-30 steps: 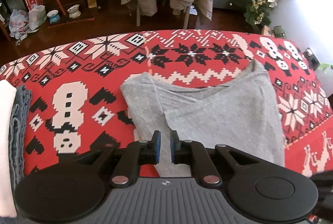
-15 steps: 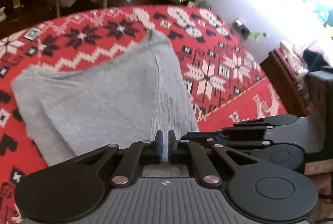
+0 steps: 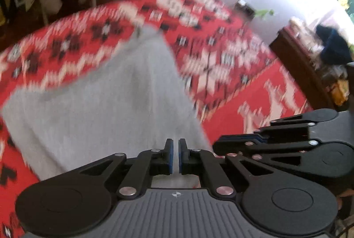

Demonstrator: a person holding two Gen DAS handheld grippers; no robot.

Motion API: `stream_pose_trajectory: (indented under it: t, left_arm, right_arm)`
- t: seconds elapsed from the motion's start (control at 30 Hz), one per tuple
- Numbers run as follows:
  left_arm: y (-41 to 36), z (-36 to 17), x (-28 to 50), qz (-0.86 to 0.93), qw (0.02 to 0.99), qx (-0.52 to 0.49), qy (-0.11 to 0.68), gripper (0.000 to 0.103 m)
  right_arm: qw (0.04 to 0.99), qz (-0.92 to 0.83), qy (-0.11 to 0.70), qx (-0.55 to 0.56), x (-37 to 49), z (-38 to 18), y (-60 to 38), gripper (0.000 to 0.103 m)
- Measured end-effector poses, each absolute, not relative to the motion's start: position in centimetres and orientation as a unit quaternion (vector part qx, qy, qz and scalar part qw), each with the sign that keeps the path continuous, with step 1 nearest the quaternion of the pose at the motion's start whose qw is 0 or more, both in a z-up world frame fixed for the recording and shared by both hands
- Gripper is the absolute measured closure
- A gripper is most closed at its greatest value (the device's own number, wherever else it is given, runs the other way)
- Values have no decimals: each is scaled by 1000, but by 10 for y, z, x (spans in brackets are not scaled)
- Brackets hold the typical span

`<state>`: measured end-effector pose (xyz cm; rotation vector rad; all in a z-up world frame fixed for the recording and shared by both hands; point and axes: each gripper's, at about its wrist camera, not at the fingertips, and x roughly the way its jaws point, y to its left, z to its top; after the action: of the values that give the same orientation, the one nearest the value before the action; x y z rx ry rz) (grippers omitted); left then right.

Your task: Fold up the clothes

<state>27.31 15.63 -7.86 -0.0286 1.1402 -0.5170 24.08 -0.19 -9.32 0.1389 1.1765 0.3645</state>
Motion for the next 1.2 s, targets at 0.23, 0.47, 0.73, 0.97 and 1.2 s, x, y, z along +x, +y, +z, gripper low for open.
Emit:
stream_pose_trajectory:
  t: [0.23, 0.47, 0.73, 0.97, 1.2]
  left_arm:
    - [146, -82, 322, -215, 834, -39, 507, 99]
    - [141, -107, 333, -203, 824, -50, 527, 99]
    - [133, -104, 292, -221, 813, -25, 539, 99]
    - [130, -107, 250, -229, 797, -21, 559, 98]
    - [134, -102, 214, -194, 803, -64, 560, 98]
  right_arm:
    - [851, 151, 497, 76, 314, -83, -6, 99]
    - [843, 158, 509, 74, 374, -112, -2, 101]
    - [817, 166, 541, 111, 321, -114, -7, 101]
    - [784, 170, 583, 130, 276, -121, -8, 101]
    - [780, 185, 584, 127, 242, -107, -17, 98]
